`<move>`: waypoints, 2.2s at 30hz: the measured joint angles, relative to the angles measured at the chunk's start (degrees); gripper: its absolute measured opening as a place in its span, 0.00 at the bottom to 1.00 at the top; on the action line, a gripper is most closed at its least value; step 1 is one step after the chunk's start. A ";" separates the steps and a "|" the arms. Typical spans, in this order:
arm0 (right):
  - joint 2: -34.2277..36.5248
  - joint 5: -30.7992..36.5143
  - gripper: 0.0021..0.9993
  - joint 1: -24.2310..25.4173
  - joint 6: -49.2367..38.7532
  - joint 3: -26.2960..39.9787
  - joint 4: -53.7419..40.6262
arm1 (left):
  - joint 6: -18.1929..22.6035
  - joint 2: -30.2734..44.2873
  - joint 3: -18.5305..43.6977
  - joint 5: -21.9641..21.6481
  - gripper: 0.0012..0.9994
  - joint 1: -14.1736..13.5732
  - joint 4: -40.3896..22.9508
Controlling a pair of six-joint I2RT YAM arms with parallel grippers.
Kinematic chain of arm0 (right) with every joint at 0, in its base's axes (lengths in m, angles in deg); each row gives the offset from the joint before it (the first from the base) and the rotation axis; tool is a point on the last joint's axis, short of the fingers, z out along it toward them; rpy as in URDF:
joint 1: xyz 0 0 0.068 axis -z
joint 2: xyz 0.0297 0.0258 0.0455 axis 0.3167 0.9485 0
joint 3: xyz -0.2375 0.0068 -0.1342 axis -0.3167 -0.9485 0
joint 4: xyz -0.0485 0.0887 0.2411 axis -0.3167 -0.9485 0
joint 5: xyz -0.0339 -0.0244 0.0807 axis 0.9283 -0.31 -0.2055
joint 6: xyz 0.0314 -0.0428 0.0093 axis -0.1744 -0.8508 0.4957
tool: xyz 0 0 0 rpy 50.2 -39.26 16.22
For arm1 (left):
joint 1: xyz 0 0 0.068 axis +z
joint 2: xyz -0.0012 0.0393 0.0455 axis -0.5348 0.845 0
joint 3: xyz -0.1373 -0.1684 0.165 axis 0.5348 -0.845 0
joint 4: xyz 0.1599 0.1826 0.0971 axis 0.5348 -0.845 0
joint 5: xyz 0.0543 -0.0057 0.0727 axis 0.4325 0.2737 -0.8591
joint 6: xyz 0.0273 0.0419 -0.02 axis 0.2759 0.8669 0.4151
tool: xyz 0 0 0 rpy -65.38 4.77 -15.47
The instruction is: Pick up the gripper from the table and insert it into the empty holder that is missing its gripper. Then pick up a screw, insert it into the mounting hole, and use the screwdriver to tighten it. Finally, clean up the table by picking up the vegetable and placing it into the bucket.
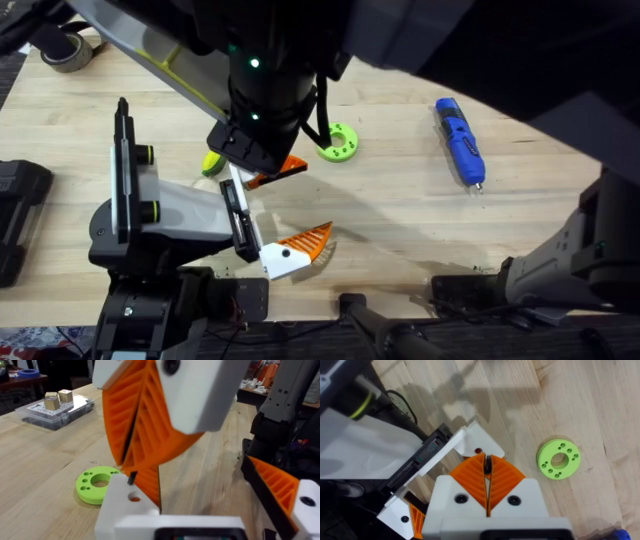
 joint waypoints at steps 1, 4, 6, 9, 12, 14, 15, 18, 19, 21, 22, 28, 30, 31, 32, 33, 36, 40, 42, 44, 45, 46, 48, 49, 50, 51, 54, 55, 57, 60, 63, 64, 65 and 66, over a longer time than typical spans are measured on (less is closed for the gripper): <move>0.00 0.01 0.01 0.00 -0.01 0.00 -0.09 | -0.02 0.00 0.00 -0.01 0.99 -0.01 0.04; 0.00 0.01 0.01 0.00 -0.01 0.00 -0.24 | -0.04 0.00 0.00 -0.01 0.99 0.00 0.05; 0.00 0.01 0.01 0.00 -0.03 0.00 -0.27 | -0.04 0.00 0.00 -0.01 0.99 -0.01 0.05; 0.00 0.01 0.01 0.00 -0.04 0.00 -0.28 | -0.05 0.00 0.00 -0.01 0.99 -0.01 0.07; 0.00 0.01 0.01 0.00 -0.03 0.00 -0.28 | -0.04 0.00 0.00 -0.01 0.99 -0.02 0.06; 0.00 0.01 0.01 0.00 -0.04 0.00 -0.29 | -0.04 0.00 0.00 -0.01 0.99 -0.02 0.05; 0.00 0.01 0.01 0.00 -0.04 0.01 -0.31 | -0.04 0.00 0.00 -0.01 0.99 -0.02 0.05; 0.00 0.01 0.01 0.00 -0.04 0.68 -0.45 | -0.04 0.00 0.00 -0.01 0.99 -0.01 0.05; 0.00 0.01 0.01 0.00 -0.04 1.19 -0.58 | -0.04 0.00 0.00 -0.01 0.99 -0.01 0.06; 0.00 -0.11 0.01 0.00 -0.08 2.40 -0.74 | -0.04 0.00 0.00 -0.01 0.99 -0.01 0.05; 0.00 -0.40 0.01 0.00 -0.28 3.01 -0.76 | -0.04 0.00 0.00 -0.01 0.99 -0.02 0.06; 0.00 -4.70 0.01 0.02 -2.73 5.02 -1.06 | -0.04 0.00 0.00 -0.01 0.99 -0.01 0.07; 0.00 -5.48 0.01 0.02 -3.50 5.05 -2.28 | -0.04 0.00 0.00 -0.01 0.99 0.00 0.07; 0.00 -5.78 0.01 0.02 -3.94 5.05 -2.87 | -0.04 0.00 0.00 -0.01 0.99 0.00 0.07; 0.00 -5.98 0.01 0.02 -4.35 5.05 -3.24 | -0.04 0.00 0.00 -0.01 0.99 -0.01 0.07; 0.00 -6.09 0.01 0.02 -4.63 5.05 -3.51 | -0.04 0.00 0.00 -0.01 0.99 -0.02 0.06; 0.00 -6.38 0.01 0.02 -5.47 5.05 -3.78 | -0.04 0.00 0.00 -0.01 0.99 0.00 0.07; 0.00 -6.48 0.01 0.02 -6.25 5.05 -3.62 | -0.04 0.00 0.00 -0.01 0.99 -0.02 0.07; 0.00 -6.46 0.01 0.02 -6.57 5.05 -3.57 | -0.04 0.00 0.00 -0.01 0.99 -0.02 0.07; 0.00 -6.43 0.01 0.02 -7.00 5.05 -3.63 | -0.04 0.00 0.00 -0.01 0.99 -0.02 0.07; 0.00 -6.38 0.01 0.02 -7.17 5.05 -3.63 | -0.04 0.00 0.00 -0.01 0.99 -0.02 0.07; 0.00 -6.22 0.01 0.02 -7.32 5.05 -3.63 | -0.04 0.00 0.00 -0.01 0.99 -0.02 0.07; 0.00 -5.67 0.01 0.02 -7.38 5.05 -3.65 | -0.04 0.00 0.00 -0.01 0.99 -0.02 0.06; 0.00 -5.51 0.01 0.02 -7.41 5.05 -3.65 | -0.04 0.00 0.00 -0.01 0.99 0.00 0.07; 0.00 -5.47 0.01 0.02 -7.44 5.05 -3.65 | -0.04 0.00 0.00 -0.01 0.99 0.00 0.07; 0.00 -5.35 0.01 0.02 -7.54 5.05 -3.66 | -0.04 0.00 0.00 -0.01 0.99 0.00 0.05; 0.00 -5.24 0.01 0.02 -7.88 5.05 -3.78 | -0.04 0.00 0.00 -0.01 0.99 0.00 0.07; 0.00 -5.14 0.01 0.04 -8.02 5.05 -3.78 | -0.04 0.00 0.00 -0.01 0.99 -0.02 0.07; 0.02 -5.01 0.01 0.07 -8.27 5.05 -3.76 | -0.04 0.00 0.00 -0.01 0.99 0.00 0.07; 0.02 -4.86 0.01 0.11 -8.59 5.05 -3.78 | -0.04 0.00 0.00 -0.01 0.99 0.00 0.07; 0.13 -4.84 0.01 0.16 -8.63 5.07 -3.78 | -0.04 0.00 0.00 -0.01 0.99 -0.02 0.07; 0.30 -4.81 0.01 0.17 -8.65 5.07 -3.80 | -0.04 0.00 0.00 -0.01 0.99 0.00 0.07; 0.49 -4.72 0.01 0.18 -8.65 5.10 -3.80 | -0.04 0.00 0.00 -0.01 0.99 -0.02 0.07; 0.80 -4.68 0.01 0.20 -8.65 5.11 -3.78 | -0.04 0.00 0.00 -0.01 0.99 0.00 0.07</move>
